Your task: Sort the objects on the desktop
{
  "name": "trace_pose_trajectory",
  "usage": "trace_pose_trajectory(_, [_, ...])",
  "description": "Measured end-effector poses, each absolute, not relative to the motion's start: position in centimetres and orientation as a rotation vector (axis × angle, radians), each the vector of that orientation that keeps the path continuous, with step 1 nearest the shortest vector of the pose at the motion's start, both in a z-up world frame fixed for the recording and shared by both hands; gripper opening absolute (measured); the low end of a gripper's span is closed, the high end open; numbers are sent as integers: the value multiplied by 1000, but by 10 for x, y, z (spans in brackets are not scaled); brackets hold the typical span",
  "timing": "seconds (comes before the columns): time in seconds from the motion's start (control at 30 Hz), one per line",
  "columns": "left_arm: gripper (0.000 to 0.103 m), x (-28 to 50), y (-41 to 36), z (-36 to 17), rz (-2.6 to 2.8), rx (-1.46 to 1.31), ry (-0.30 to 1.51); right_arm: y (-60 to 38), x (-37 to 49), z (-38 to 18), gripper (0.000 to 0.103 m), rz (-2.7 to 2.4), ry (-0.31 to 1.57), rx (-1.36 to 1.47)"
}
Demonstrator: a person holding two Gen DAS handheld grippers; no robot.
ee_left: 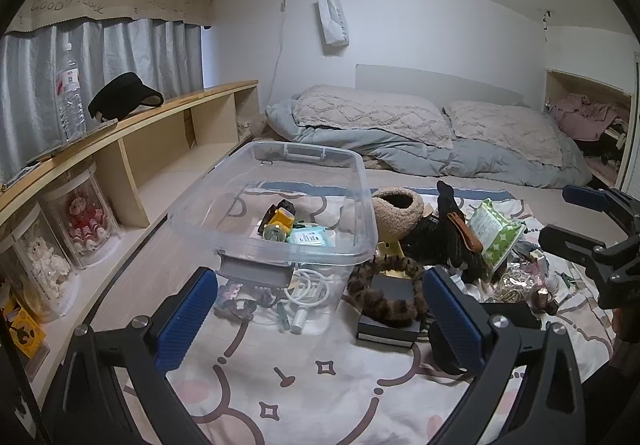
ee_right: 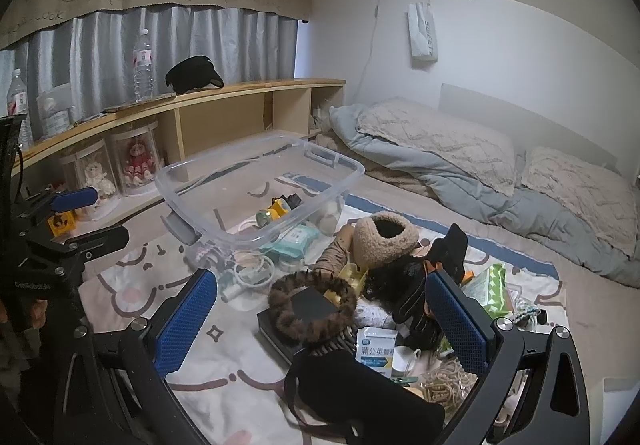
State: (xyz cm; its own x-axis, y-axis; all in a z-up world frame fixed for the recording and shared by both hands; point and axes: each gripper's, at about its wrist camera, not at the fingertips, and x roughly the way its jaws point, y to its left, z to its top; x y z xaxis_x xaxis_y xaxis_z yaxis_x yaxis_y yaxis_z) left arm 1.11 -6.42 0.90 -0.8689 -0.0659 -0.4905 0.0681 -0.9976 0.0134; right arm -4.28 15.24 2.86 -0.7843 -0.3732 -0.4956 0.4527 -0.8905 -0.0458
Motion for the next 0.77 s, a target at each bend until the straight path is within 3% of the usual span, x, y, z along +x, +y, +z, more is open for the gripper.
trace_pose_trajectory(0.77, [103,11,-63,8,-2978,778,-3,151,-44,27,103,-2606,218,685])
